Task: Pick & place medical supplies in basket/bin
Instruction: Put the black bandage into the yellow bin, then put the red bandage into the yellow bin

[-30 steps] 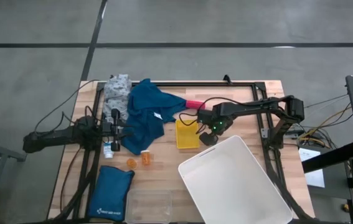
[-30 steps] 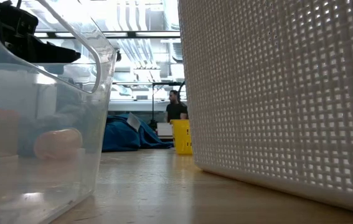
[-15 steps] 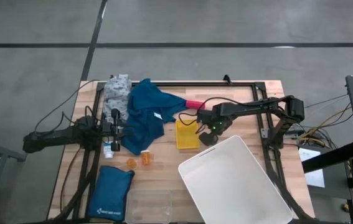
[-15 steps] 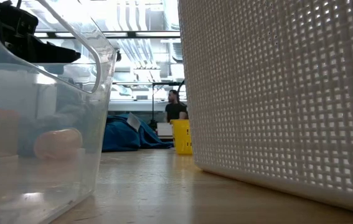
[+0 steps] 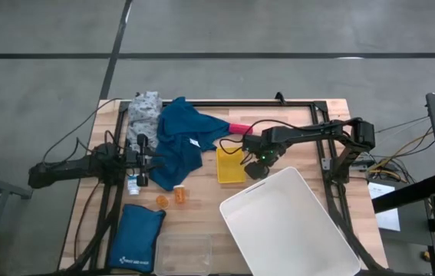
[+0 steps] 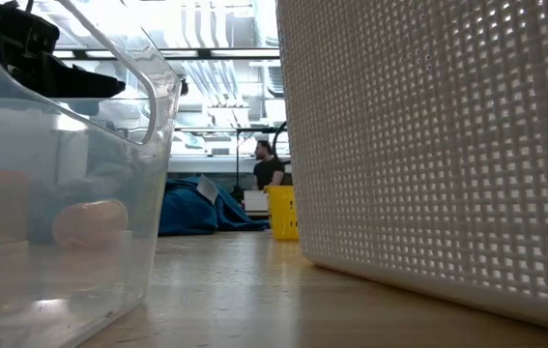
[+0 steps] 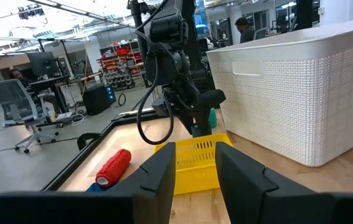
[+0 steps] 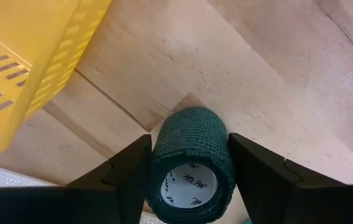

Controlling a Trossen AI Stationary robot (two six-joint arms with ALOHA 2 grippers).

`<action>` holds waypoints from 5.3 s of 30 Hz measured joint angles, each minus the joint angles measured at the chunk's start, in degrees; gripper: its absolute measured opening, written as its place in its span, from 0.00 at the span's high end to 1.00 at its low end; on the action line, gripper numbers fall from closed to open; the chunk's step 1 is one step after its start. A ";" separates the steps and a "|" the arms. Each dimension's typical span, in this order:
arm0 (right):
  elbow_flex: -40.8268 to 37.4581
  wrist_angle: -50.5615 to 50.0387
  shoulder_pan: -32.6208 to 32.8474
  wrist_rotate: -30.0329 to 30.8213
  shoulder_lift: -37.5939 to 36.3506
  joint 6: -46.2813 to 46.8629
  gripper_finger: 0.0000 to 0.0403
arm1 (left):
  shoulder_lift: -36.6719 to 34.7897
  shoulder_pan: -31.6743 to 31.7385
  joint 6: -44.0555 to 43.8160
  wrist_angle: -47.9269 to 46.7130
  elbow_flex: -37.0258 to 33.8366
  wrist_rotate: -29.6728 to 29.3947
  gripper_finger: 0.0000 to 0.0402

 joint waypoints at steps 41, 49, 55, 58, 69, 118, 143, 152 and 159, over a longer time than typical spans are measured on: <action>15.64 -11.26 -1.14 13.68 -0.26 -10.10 0.52 | 0.01 0.01 0.01 0.00 0.00 -0.01 0.71; 18.12 -10.97 -1.92 12.90 -0.26 -9.86 0.52 | -0.01 0.01 -0.01 0.02 -0.02 0.00 0.71; 19.09 -10.79 -1.69 10.86 -0.26 -9.86 0.52 | 0.01 0.01 0.01 0.00 0.00 0.00 0.71; 19.38 -8.85 -1.60 9.75 -0.26 -9.84 0.52 | -0.01 0.01 0.01 0.00 0.00 -0.02 0.71; 20.92 -0.56 -0.85 8.83 -0.26 -6.41 0.52 | -0.01 0.00 0.00 0.01 0.00 0.00 0.71; 22.69 11.80 0.59 9.14 16.17 -3.10 0.51 | -0.01 -0.01 -0.01 0.00 -0.02 -0.02 0.71; 22.66 11.62 0.59 9.24 13.38 -3.39 0.26 | 0.01 0.00 0.00 0.00 -0.02 -0.02 0.71; 22.66 11.33 0.61 17.00 9.22 -6.43 0.26 | -0.01 0.00 0.00 0.00 -0.01 -0.02 0.71; 22.64 11.36 0.61 18.31 6.74 -6.67 0.26 | -0.01 0.00 -0.01 0.00 0.00 -0.02 0.71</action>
